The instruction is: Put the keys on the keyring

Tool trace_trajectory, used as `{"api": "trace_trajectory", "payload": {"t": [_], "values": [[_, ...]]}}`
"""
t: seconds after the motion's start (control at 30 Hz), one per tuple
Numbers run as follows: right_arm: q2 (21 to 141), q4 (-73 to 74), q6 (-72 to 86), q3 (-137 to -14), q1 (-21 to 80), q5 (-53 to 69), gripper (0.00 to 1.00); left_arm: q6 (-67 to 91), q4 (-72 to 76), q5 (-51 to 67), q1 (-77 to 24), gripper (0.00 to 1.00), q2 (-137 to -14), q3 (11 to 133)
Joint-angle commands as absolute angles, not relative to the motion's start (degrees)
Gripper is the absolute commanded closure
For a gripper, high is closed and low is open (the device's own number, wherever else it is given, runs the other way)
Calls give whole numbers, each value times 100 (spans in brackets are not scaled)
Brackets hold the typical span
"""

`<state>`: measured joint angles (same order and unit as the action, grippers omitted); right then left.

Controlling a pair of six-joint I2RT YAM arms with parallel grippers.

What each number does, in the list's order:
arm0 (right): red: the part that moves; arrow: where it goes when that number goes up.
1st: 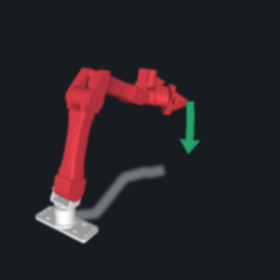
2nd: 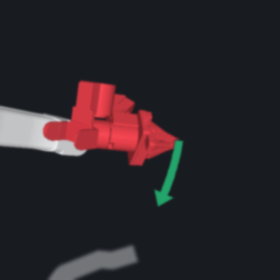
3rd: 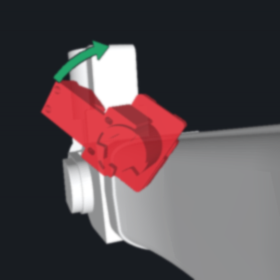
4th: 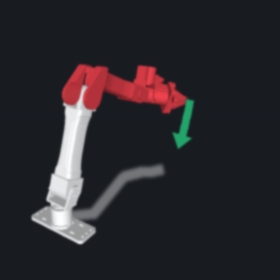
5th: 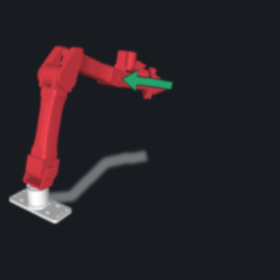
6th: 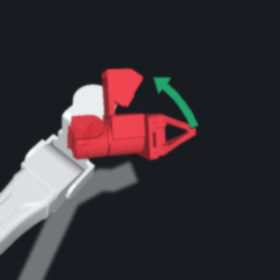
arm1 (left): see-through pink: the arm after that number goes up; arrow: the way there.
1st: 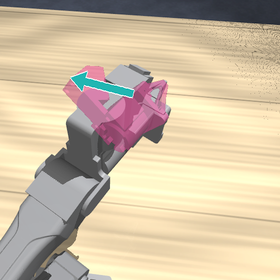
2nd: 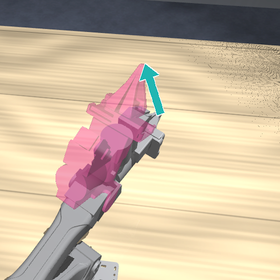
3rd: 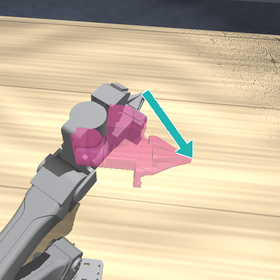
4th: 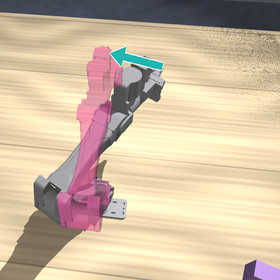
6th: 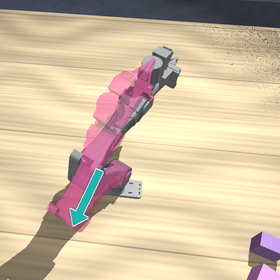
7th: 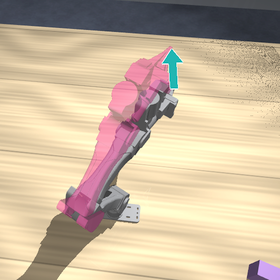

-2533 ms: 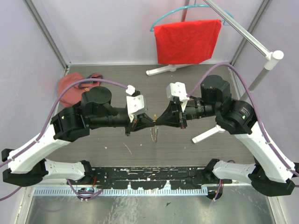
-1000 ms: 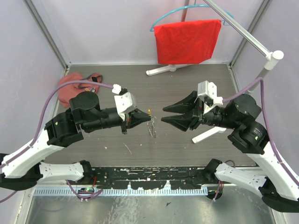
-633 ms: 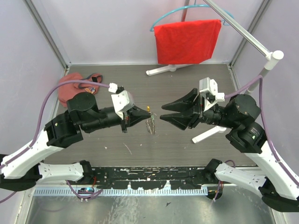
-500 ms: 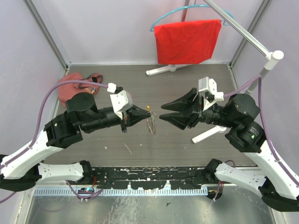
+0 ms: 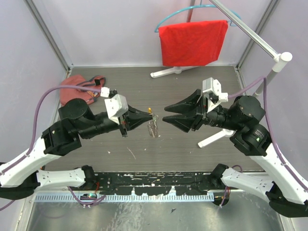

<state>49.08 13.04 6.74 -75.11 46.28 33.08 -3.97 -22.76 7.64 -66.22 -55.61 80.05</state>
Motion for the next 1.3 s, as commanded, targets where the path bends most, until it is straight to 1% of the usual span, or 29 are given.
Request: {"api": "trace_trajectory", "payload": {"t": [0.0, 0.23, 0.27, 0.53, 0.73, 0.9, 1.1, 1.27], "values": [[4844, 828, 887, -7458, 4623, 3274, 57, -362, -1738, 785, -6636, 100, -5357, 7813], [4771, 152, 1300, -7223, 4624, 3216, 57, -368, -1469, 835, -6637, 100, -5241, 7675], [4783, 119, 1319, -7226, 4623, 3241, 58, -366, -1415, 835, -6636, 100, -5224, 7634], [5043, -18, 1674, -7377, 4627, 3824, 58, -369, -1103, 880, -6636, 100, -5135, 7541], [5193, 290, 2049, -7540, 4624, 3340, 58, -451, -1086, 799, -6636, 100, -5157, 7549], [5262, 325, 2315, -7558, 4623, 3252, 58, -542, -1079, 732, -6636, 100, -5196, 7571], [5274, 336, 2363, -7598, 4623, 3305, 66, -589, -1113, 729, -6636, 100, -5249, 7624], [5372, 302, 2458, -7614, 4627, 3512, 67, -606, -1142, 721, -6633, 100, -5281, 7653]]}}
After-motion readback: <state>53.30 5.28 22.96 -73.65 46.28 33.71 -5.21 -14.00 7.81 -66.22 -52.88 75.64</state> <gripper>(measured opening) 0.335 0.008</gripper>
